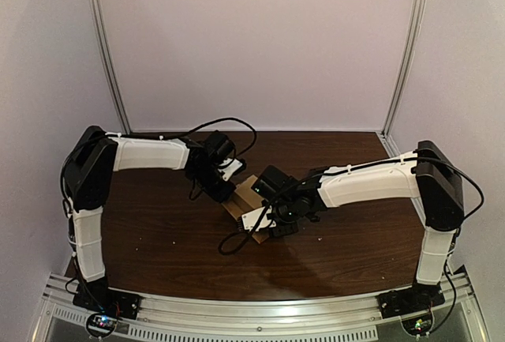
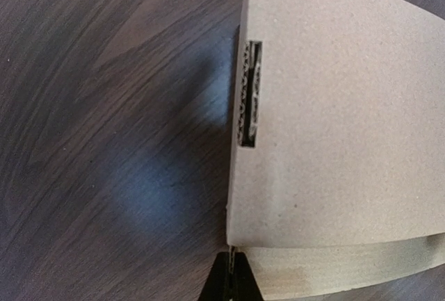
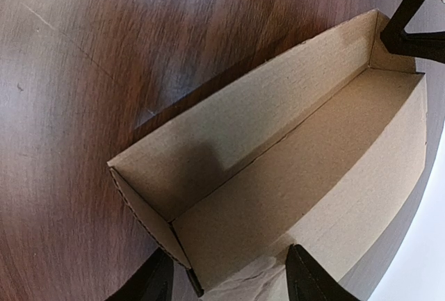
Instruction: Fold the paper box
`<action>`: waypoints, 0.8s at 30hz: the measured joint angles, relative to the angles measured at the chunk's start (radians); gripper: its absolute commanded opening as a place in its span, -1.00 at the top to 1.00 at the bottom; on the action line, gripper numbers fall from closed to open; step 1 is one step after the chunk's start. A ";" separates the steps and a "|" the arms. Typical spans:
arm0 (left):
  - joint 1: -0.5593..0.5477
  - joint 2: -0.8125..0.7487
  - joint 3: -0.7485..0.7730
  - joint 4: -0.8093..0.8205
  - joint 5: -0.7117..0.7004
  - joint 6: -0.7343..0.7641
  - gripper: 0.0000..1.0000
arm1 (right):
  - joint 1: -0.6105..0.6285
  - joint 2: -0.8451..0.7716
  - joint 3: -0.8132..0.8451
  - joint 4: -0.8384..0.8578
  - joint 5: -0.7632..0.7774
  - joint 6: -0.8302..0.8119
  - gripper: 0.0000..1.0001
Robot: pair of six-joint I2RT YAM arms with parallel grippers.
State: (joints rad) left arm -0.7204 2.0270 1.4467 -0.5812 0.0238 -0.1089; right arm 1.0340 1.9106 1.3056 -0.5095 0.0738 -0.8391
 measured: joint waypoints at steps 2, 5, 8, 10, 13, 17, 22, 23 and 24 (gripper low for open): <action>0.000 0.010 0.022 -0.026 0.000 -0.003 1.00 | 0.000 0.000 0.000 0.000 0.000 -0.004 -0.12; 0.000 0.033 0.063 -0.063 0.000 -0.005 1.00 | 0.000 0.000 0.000 0.000 0.001 -0.008 -0.10; 0.000 0.063 0.114 -0.103 0.000 -0.005 1.00 | -0.001 0.001 0.000 0.000 0.002 -0.014 -0.10; 0.000 0.071 0.129 -0.116 0.000 -0.005 1.00 | -0.001 0.001 0.000 0.000 0.002 -0.015 -0.09; 0.000 0.072 0.136 -0.131 0.000 -0.005 1.00 | -0.002 0.001 0.002 -0.003 0.002 -0.014 -0.08; 0.000 0.072 0.141 -0.143 0.001 -0.005 1.00 | -0.002 0.009 0.019 -0.023 0.002 -0.014 -0.10; 0.000 0.076 0.154 -0.165 0.002 -0.006 1.00 | -0.002 0.017 0.035 -0.047 0.002 -0.015 -0.12; 0.000 0.078 0.159 -0.172 0.002 -0.006 1.00 | -0.002 0.018 0.035 -0.048 0.001 -0.016 -0.13; 0.000 0.082 0.167 -0.182 0.002 -0.007 1.00 | -0.002 0.018 0.036 -0.049 0.002 -0.018 -0.14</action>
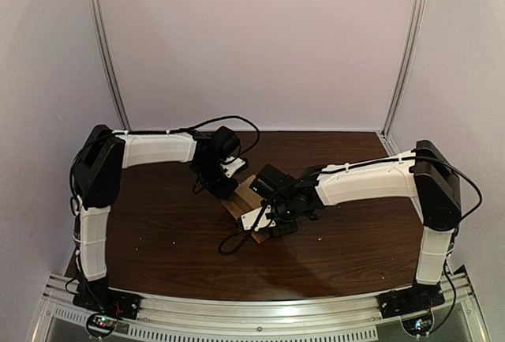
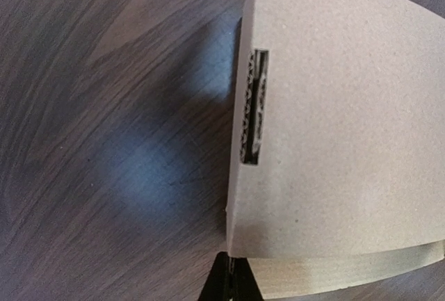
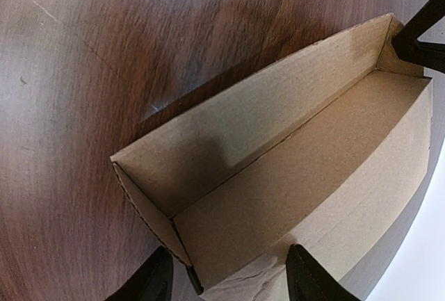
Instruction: Fold the paper box
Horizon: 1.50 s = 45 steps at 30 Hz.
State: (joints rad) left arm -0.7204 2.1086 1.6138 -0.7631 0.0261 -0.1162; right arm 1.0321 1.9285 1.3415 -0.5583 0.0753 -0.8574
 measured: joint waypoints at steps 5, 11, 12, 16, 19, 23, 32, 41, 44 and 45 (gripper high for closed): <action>0.000 0.022 0.044 -0.049 0.001 -0.006 1.00 | -0.002 0.000 0.001 -0.005 -0.015 -0.010 -0.18; 0.000 0.060 0.110 -0.111 0.003 -0.013 1.00 | -0.008 -0.001 0.001 -0.008 -0.034 -0.025 -0.18; 0.000 0.063 0.118 -0.119 0.004 -0.013 1.00 | -0.008 -0.002 0.001 -0.010 -0.035 -0.027 -0.18; 0.000 0.079 0.149 -0.151 0.005 -0.014 1.00 | -0.012 -0.004 0.001 -0.014 -0.048 -0.032 -0.18; 0.000 0.098 0.178 -0.170 0.009 -0.014 1.00 | -0.011 -0.006 0.000 -0.018 -0.057 -0.035 -0.18; 0.000 0.126 0.227 -0.199 0.015 -0.014 1.00 | -0.010 -0.008 0.000 -0.025 -0.061 -0.037 -0.18; 0.000 0.183 0.327 -0.275 0.026 -0.013 1.00 | 0.010 -0.010 0.000 -0.030 -0.058 -0.037 -0.18; 0.000 0.207 0.372 -0.314 0.034 -0.014 1.00 | 0.014 -0.010 0.001 -0.032 -0.053 -0.033 -0.20; 0.000 0.208 0.372 -0.315 0.034 -0.014 1.00 | 0.018 -0.010 0.003 -0.033 -0.040 -0.016 -0.20; 0.000 0.208 0.372 -0.315 0.034 -0.014 1.00 | 0.019 -0.010 0.003 -0.034 -0.038 -0.008 -0.20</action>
State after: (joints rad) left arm -0.7200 2.3161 1.9862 -1.0782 0.0605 -0.1303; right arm 1.0515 1.9190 1.3449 -0.5919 0.0376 -0.8658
